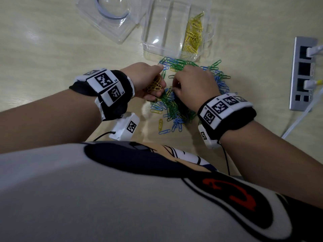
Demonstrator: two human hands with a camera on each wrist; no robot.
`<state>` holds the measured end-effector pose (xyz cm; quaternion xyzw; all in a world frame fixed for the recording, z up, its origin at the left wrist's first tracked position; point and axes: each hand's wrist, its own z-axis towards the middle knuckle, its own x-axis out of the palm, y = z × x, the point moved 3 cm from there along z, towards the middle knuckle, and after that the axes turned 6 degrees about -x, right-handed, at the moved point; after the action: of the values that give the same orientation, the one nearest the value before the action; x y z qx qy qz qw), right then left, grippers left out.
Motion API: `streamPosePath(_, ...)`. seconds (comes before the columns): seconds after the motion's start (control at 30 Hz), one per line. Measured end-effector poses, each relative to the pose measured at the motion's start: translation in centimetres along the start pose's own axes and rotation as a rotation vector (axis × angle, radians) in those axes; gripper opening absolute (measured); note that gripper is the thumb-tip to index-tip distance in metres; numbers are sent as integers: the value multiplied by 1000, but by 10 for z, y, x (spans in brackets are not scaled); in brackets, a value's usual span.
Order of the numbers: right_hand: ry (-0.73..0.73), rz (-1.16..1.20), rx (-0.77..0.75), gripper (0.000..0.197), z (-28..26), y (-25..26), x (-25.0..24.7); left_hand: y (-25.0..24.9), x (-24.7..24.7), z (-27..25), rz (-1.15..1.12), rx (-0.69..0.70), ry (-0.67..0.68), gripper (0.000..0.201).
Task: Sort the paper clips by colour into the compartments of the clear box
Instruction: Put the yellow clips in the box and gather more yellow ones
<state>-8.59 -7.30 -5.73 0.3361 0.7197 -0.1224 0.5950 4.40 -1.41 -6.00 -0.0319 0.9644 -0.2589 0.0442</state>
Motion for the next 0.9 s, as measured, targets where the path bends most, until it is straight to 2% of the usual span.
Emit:
streamPosePath(0.17, -7, 56, 33, 19, 0, -1, -3, 1, -1, -1, 2, 8, 6, 49)
streamPosePath(0.27, -108, 293, 51, 8, -6, 2, -16, -1, 2, -2, -26, 21, 11, 48)
streamPosePath(0.33, -152, 443, 0, 6, -10, 11, -25, -3, 6, -3, -94, 50, 3, 43)
streamPosePath(0.4, -165, 494, -30, 6, -13, 17, -27, -6, 10, -4, -126, 76, 5, 36)
streamPosePath(0.47, -250, 552, 27, 11, -14, 11, -29, -7, 14, -4, -114, 69, 38, 37)
streamPosePath(0.53, -295, 500, 121, 13, -13, -5, -26, -6, 15, -3, -78, 37, 58, 47)
streamPosePath(0.6, -186, 320, 189, 15, -11, -20, -18, -5, 14, -2, -45, 15, 51, 53)
streamPosePath(0.7, -16, 151, 173, 18, -13, -29, -6, -6, 13, -2, -19, 16, 46, 53)
streamPosePath(0.9, -58, 162, 169, 14, -13, -29, -10, -6, 10, -2, -14, 20, 38, 51)
